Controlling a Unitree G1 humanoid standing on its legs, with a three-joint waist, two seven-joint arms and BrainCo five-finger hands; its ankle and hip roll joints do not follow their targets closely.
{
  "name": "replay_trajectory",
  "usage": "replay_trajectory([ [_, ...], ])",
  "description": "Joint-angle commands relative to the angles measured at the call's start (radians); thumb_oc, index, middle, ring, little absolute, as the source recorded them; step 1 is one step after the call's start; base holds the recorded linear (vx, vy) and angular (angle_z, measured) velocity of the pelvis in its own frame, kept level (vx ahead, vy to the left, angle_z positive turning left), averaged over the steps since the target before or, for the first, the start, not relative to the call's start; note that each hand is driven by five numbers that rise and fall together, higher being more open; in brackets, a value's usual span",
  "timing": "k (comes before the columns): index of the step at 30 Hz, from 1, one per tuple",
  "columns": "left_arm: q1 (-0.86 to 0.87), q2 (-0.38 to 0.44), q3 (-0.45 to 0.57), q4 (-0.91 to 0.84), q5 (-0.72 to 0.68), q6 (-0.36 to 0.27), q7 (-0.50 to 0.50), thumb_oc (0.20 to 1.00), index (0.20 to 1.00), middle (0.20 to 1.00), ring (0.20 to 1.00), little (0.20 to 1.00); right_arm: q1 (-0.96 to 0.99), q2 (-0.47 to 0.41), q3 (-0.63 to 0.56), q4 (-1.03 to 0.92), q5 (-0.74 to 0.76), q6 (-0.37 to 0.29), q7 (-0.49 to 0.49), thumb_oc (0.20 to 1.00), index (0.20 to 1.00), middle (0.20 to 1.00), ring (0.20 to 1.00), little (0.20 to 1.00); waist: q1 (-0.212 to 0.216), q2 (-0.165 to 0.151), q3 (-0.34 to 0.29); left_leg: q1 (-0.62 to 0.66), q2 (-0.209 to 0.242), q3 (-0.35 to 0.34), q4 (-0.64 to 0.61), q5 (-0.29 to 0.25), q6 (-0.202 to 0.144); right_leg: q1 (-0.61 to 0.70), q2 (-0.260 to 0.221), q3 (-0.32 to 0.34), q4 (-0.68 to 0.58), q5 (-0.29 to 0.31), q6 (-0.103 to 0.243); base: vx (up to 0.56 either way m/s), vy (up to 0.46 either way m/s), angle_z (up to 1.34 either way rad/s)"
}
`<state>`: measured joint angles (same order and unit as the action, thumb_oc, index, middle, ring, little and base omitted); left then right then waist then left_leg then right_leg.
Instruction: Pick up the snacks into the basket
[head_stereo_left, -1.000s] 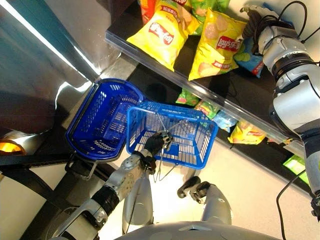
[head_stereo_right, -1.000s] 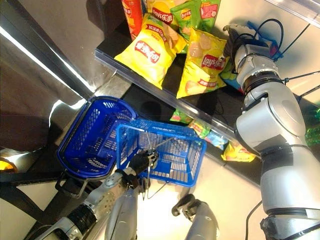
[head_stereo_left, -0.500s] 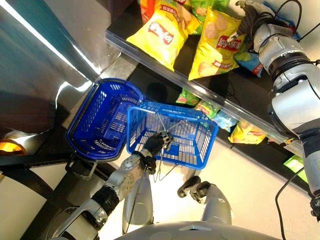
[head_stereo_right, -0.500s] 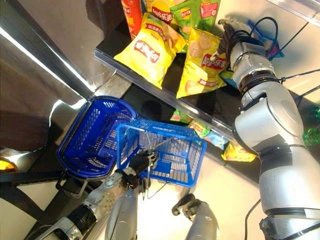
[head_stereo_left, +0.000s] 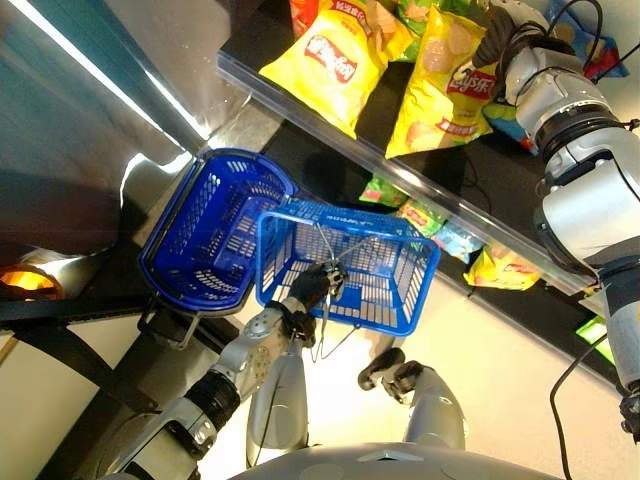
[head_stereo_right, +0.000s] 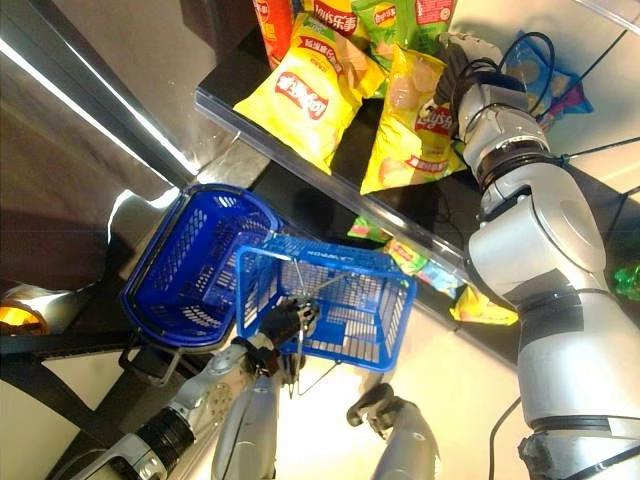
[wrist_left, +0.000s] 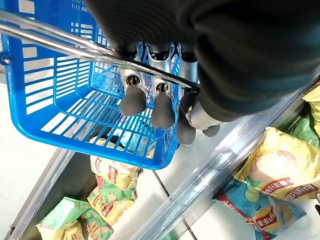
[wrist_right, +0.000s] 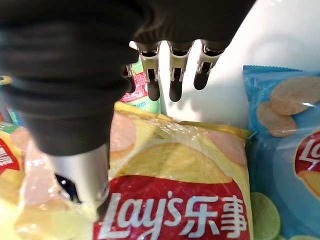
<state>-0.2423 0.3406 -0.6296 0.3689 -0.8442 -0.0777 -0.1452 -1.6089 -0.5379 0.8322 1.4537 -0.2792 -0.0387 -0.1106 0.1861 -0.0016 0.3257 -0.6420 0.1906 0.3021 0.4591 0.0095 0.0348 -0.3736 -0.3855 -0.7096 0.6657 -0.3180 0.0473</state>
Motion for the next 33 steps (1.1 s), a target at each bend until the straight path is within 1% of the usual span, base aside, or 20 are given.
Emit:
replay_trajectory([
  [1, 0.008, 0.012, -0.072, -0.095, -0.003, -0.03, -0.013, 0.2, 0.2, 0.2, 0.2, 0.2, -0.149, -0.052, 0.043, -0.019, 0.054, -0.02, -0.004, 1.0, 1.0, 1.0, 1.0, 1.0, 0.045, 0.002, 0.017, 0.065, 0.058, -0.027, -0.079, 0.022, -0.117, -0.063, -0.055, 0.04, -0.028, 0.237, 0.147, 0.0, -0.034, 0.03],
  [6, 0.014, 0.026, -0.074, -0.116, -0.006, -0.031, -0.024, 0.2, 0.2, 0.2, 0.2, 0.2, -0.157, -0.087, 0.049, -0.003, 0.078, -0.02, 0.008, 1.0, 1.0, 1.0, 1.0, 1.0, 0.065, 0.015, 0.026, 0.059, 0.048, -0.036, -0.115, 0.05, -0.125, -0.065, -0.054, 0.02, -0.037, 0.235, 0.15, 0.0, -0.043, 0.12],
  [7, 0.02, 0.029, -0.076, -0.122, -0.008, -0.028, -0.03, 0.2, 0.2, 0.2, 0.2, 0.2, -0.16, -0.107, 0.054, 0.004, 0.087, -0.022, 0.016, 1.0, 1.0, 1.0, 1.0, 1.0, 0.075, 0.021, 0.028, 0.054, 0.045, -0.038, -0.134, 0.066, -0.131, -0.069, -0.052, 0.007, -0.039, 0.232, 0.151, 0.01, -0.052, 0.19],
  [10, 0.036, 0.031, -0.072, -0.125, -0.006, -0.024, -0.039, 0.2, 0.2, 0.2, 0.2, 0.2, -0.155, -0.131, 0.061, 0.014, 0.089, -0.023, 0.023, 1.0, 1.0, 1.0, 1.0, 1.0, 0.093, 0.029, 0.029, 0.047, 0.037, -0.05, -0.165, 0.087, -0.135, -0.077, -0.051, -0.01, -0.043, 0.231, 0.154, 0.01, -0.038, 0.23],
  [13, 0.047, 0.029, -0.063, -0.126, -0.006, -0.021, -0.045, 0.2, 0.2, 0.2, 0.2, 0.2, -0.146, -0.146, 0.063, 0.025, 0.091, -0.025, 0.04, 1.0, 1.0, 1.0, 1.0, 1.0, 0.105, 0.035, 0.024, 0.034, 0.029, -0.054, -0.178, 0.096, -0.133, -0.092, -0.054, -0.017, -0.041, 0.23, 0.155, -0.01, 0.084, 0.13],
  [14, 0.039, 0.027, -0.053, -0.113, 0.012, -0.049, -0.026, 0.2, 0.2, 0.2, 0.2, 0.2, -0.159, -0.073, 0.106, 0.012, 0.091, -0.02, 0.031, 1.0, 1.0, 1.0, 1.0, 1.0, 0.155, 0.039, 0.023, 0.03, -0.099, -0.246, -0.178, 0.082, -0.097, -0.117, -0.019, 0.061, -0.058, 0.232, 0.146, -0.09, 0.451, 0.02],
  [15, 0.042, 0.036, -0.032, -0.104, 0.003, -0.053, -0.028, 0.2, 0.2, 0.2, 0.2, 0.2, -0.182, -0.057, 0.115, 0.008, 0.087, -0.017, 0.046, 1.0, 1.0, 1.0, 1.0, 1.0, 0.158, 0.039, 0.028, 0.017, -0.09, -0.248, -0.188, 0.071, -0.096, -0.143, -0.028, 0.099, -0.045, 0.236, 0.144, -0.09, 0.463, -0.41],
  [16, 0.042, 0.036, -0.029, -0.104, 0.002, -0.053, -0.029, 0.2, 0.2, 0.2, 0.2, 0.2, -0.185, -0.055, 0.116, 0.01, 0.087, -0.017, 0.047, 1.0, 1.0, 1.0, 1.0, 1.0, 0.161, 0.034, 0.028, 0.015, -0.09, -0.241, -0.187, 0.07, -0.095, -0.152, -0.03, 0.108, -0.04, 0.236, 0.145, -0.05, 0.03, -1.44],
  [17, 0.055, 0.028, -0.032, -0.106, -0.001, -0.048, -0.039, 0.2, 0.2, 0.2, 0.2, 0.2, -0.165, -0.073, 0.09, -0.001, 0.074, -0.03, 0.057, 1.0, 1.0, 1.0, 1.0, 1.0, 0.172, 0.026, 0.025, -0.004, -0.125, -0.273, -0.195, 0.07, -0.099, -0.155, -0.022, 0.11, -0.036, 0.231, 0.142, 0.01, -0.132, -1.69],
  [19, 0.061, 0.026, -0.039, -0.104, -0.006, -0.043, -0.044, 0.2, 0.2, 0.2, 0.2, 0.2, -0.155, -0.095, 0.075, 0.004, 0.084, -0.028, 0.059, 1.0, 1.0, 1.0, 1.0, 1.0, 0.168, 0.036, 0.029, -0.009, -0.142, -0.296, -0.181, 0.07, -0.098, -0.156, -0.032, 0.097, -0.008, 0.215, 0.141, 0.01, -0.085, -0.41],
  [20, 0.059, 0.028, -0.042, -0.104, -0.005, -0.045, -0.044, 0.2, 0.2, 0.2, 0.2, 0.2, -0.154, -0.104, 0.071, 0.009, 0.084, -0.028, 0.059, 0.903, 0.903, 0.903, 0.903, 0.903, 0.166, 0.04, 0.03, -0.009, -0.152, -0.305, -0.176, 0.07, -0.097, -0.152, -0.036, 0.095, -0.001, 0.21, 0.141, -0.01, 0.008, 0.72],
  [21, 0.056, 0.026, -0.044, -0.104, -0.007, -0.044, -0.043, 0.2, 0.2, 0.2, 0.2, 0.2, -0.151, -0.109, 0.069, 0.011, 0.085, -0.026, 0.057, 0.689, 0.689, 0.689, 0.689, 0.689, 0.165, 0.041, 0.029, -0.01, -0.157, -0.307, -0.17, 0.069, -0.096, -0.152, -0.039, 0.096, 0.003, 0.208, 0.141, -0.02, 0.027, 0.73],
  [22, 0.05, 0.026, -0.046, -0.104, -0.007, -0.044, -0.041, 0.2, 0.2, 0.2, 0.2, 0.2, -0.15, -0.111, 0.067, 0.013, 0.086, -0.024, 0.056, 0.454, 0.454, 0.454, 0.454, 0.454, 0.163, 0.04, 0.028, -0.009, -0.159, -0.309, -0.17, 0.066, -0.092, -0.152, -0.042, 0.1, 0.005, 0.208, 0.141, -0.02, 0.041, 0.37],
  [23, 0.045, 0.026, -0.048, -0.102, -0.006, -0.047, -0.038, 0.2, 0.2, 0.2, 0.2, 0.2, -0.15, -0.113, 0.066, 0.015, 0.084, -0.022, 0.053, 0.2, 0.2, 0.2, 0.2, 0.2, 0.162, 0.04, 0.026, -0.006, -0.16, -0.307, -0.171, 0.064, -0.089, -0.152, -0.045, 0.104, 0.006, 0.208, 0.141, -0.03, 0.039, 0.29],
  [28, 0.03, 0.025, -0.053, -0.097, -0.005, -0.051, -0.035, 0.2, 0.2, 0.2, 0.2, 0.2, -0.152, -0.122, 0.069, 0.014, 0.081, -0.019, 0.039, 0.2, 0.2, 0.2, 0.2, 0.2, 0.157, 0.032, 0.022, -0.011, -0.159, -0.291, -0.153, 0.059, -0.079, -0.148, -0.054, 0.108, 0.013, 0.207, 0.138, -0.04, 0.028, 0.03],
  [29, 0.027, 0.028, -0.053, -0.1, -0.006, -0.052, -0.034, 0.2, 0.2, 0.2, 0.2, 0.2, -0.155, -0.125, 0.07, 0.015, 0.079, -0.017, 0.033, 0.2, 0.2, 0.2, 0.2, 0.2, 0.153, 0.026, 0.019, -0.013, -0.155, -0.282, -0.146, 0.056, -0.073, -0.146, -0.055, 0.113, 0.013, 0.209, 0.137, -0.04, 0.038, -0.06],
  [33, 0.028, 0.033, -0.048, -0.094, -0.009, -0.054, -0.037, 0.2, 0.2, 0.2, 0.2, 0.2, -0.161, -0.122, 0.069, 0.006, 0.072, -0.017, 0.023, 0.2, 0.2, 0.2, 0.2, 0.2, 0.143, 0.02, 0.013, -0.009, -0.142, -0.258, -0.125, 0.043, -0.06, -0.154, -0.06, 0.127, 0.025, 0.208, 0.134, -0.06, 0.053, -0.16],
])
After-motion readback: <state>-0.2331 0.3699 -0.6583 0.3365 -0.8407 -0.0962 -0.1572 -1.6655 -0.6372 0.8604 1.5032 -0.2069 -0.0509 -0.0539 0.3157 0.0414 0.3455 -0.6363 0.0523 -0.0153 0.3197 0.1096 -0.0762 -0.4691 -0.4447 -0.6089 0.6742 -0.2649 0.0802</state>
